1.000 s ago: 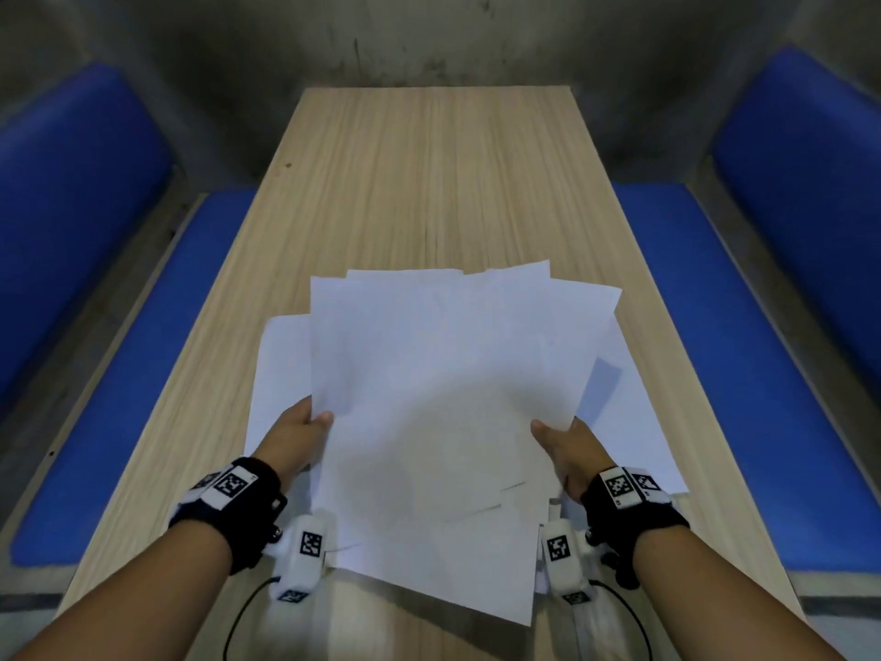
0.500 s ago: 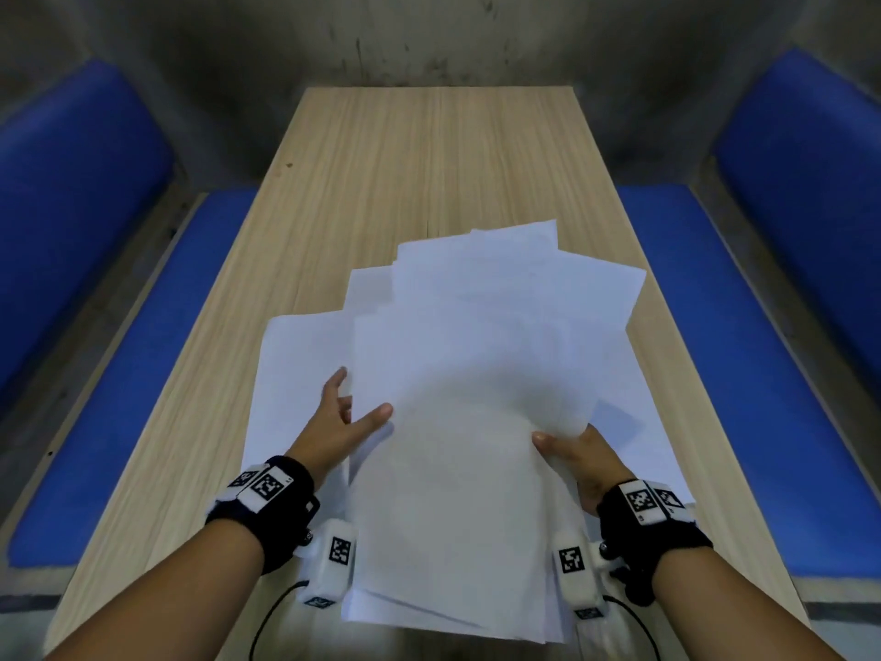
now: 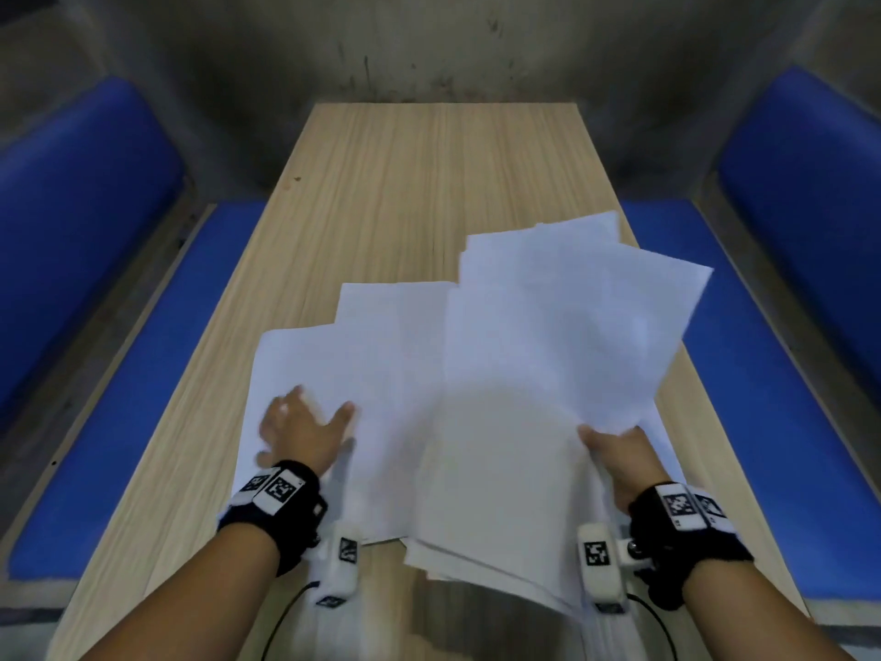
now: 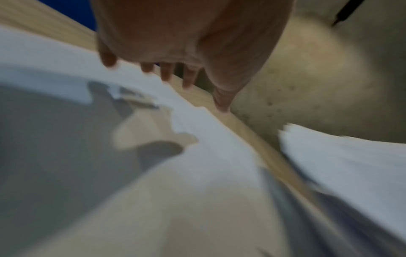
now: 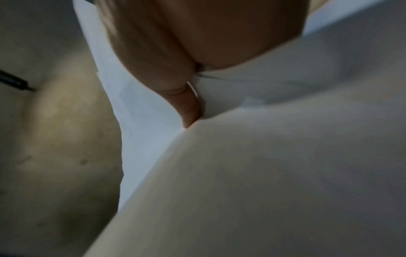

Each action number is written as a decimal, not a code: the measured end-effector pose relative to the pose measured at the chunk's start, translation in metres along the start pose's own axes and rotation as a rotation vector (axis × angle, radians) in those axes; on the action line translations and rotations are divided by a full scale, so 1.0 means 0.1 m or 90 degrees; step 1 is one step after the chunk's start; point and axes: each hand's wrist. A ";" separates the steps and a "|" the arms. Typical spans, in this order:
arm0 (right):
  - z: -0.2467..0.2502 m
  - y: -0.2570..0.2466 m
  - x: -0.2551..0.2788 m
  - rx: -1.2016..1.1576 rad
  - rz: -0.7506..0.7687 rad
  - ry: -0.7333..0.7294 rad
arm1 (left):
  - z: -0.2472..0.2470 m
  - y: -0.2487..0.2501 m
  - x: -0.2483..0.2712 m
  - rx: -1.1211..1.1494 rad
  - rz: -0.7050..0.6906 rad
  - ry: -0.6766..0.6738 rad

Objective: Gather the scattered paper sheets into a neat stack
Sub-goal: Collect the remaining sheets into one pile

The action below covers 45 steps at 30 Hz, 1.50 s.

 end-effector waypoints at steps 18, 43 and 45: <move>-0.04 0.03 -0.08 0.175 -0.057 0.047 | -0.08 0.25 -0.14 -0.150 0.082 -0.105; -0.02 0.09 -0.04 0.118 -0.078 0.060 | 0.16 0.39 -0.21 0.041 -0.118 -0.030; -0.02 0.10 -0.07 0.124 -0.069 0.060 | 0.34 0.41 -0.23 0.072 -0.171 -0.007</move>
Point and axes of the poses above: each hand's wrist, its own x-axis away from the middle knuckle, its own z-axis out of the back of the hand, y = z × x, and after that the axes turned 1 degree about y, right-handed
